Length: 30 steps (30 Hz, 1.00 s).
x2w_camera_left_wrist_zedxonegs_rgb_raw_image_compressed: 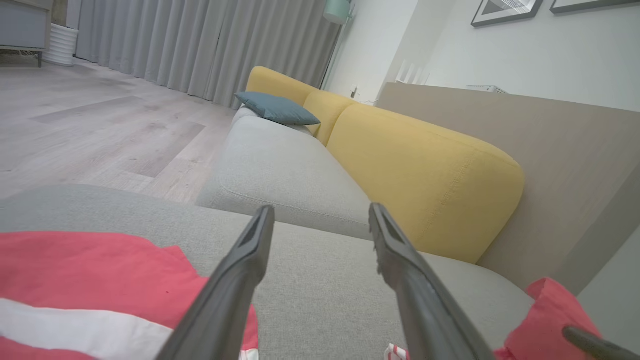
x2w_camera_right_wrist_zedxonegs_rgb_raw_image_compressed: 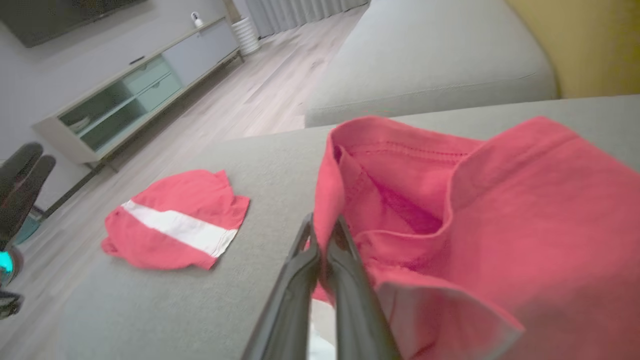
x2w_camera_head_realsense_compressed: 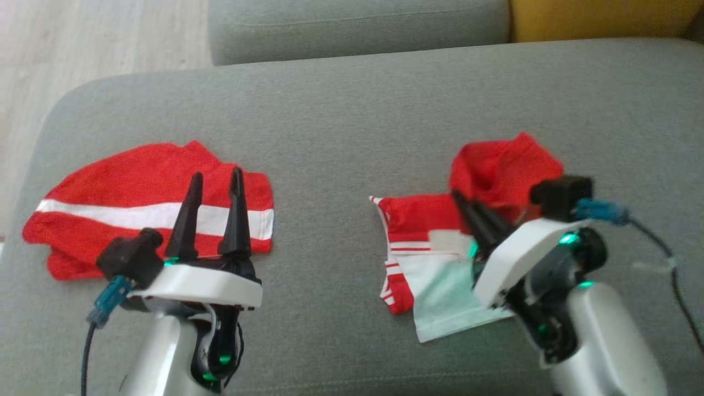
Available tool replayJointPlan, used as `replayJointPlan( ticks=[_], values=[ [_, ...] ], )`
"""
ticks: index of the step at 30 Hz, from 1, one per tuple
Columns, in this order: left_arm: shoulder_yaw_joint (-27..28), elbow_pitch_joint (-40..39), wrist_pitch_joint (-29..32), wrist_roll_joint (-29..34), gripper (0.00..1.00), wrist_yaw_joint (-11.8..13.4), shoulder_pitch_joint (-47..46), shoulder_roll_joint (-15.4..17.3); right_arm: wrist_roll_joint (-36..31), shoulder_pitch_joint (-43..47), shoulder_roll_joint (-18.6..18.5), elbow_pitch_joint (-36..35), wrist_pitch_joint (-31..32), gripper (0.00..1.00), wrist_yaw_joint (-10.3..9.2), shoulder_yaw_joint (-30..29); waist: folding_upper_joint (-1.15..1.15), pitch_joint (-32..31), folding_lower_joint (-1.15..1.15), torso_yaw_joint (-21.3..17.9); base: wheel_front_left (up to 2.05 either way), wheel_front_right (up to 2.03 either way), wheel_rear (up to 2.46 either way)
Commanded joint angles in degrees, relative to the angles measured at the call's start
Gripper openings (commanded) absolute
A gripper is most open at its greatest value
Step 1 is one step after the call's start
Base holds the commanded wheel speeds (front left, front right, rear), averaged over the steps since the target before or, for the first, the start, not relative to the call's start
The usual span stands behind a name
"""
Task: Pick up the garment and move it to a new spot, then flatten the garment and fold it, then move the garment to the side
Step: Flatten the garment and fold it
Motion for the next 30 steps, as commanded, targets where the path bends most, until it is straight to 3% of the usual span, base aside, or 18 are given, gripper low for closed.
replayJointPlan(
  ticks=[1, 17, 18, 19, 23, 30],
  values=[
    [1.44, -1.44, -0.3, -0.35, 1.0, 0.13, -1.51, 0.14, 0.46, -0.76, -0.05, -1.64, -0.94, 0.0, 0.37, 3.08, 0.0, 0.29, 0.0, 1.15, 0.0, 0.0, 0.0],
    [0.65, -1.43, -0.3, -1.17, 1.0, 0.66, -2.16, 0.12, 0.02, 1.12, -0.05, 7.87, -4.68, 0.0, 0.37, 11.83, 0.0, 2.59, 0.0, 3.75, 0.0, 0.0, 0.0],
    [0.69, -1.42, -0.3, -1.14, 1.0, 0.66, -2.22, 0.12, -0.02, 0.96, -0.05, 8.32, -4.99, 0.72, 0.37, 12.75, 0.0, 2.76, 0.0, 3.74, 0.0, 0.0, 0.0],
    [0.73, -1.39, -0.3, -1.12, 1.0, 0.62, -2.28, 0.12, 0.51, 0.88, -0.05, 8.68, -5.2, 1.0, 0.37, 13.83, 0.0, 2.87, 0.0, 3.77, 0.0, 0.0, 0.0],
    [1.01, -1.1, -0.3, -1.09, 1.0, 0.58, -2.47, 0.12, 2.12, 0.27, -0.05, 9.73, -5.96, 1.0, 0.37, 16.04, 0.0, 2.85, 0.0, 3.57, 0.0, 0.0, 0.0],
    [0.78, -0.99, -0.3, -1.24, 1.0, 0.64, -2.43, 0.12, 1.16, -2.19, -0.05, 8.36, -7.51, 1.0, 0.37, 10.7, 0.0, 2.06, 0.0, 2.58, 0.0, 0.0, 0.0]
  ],
)
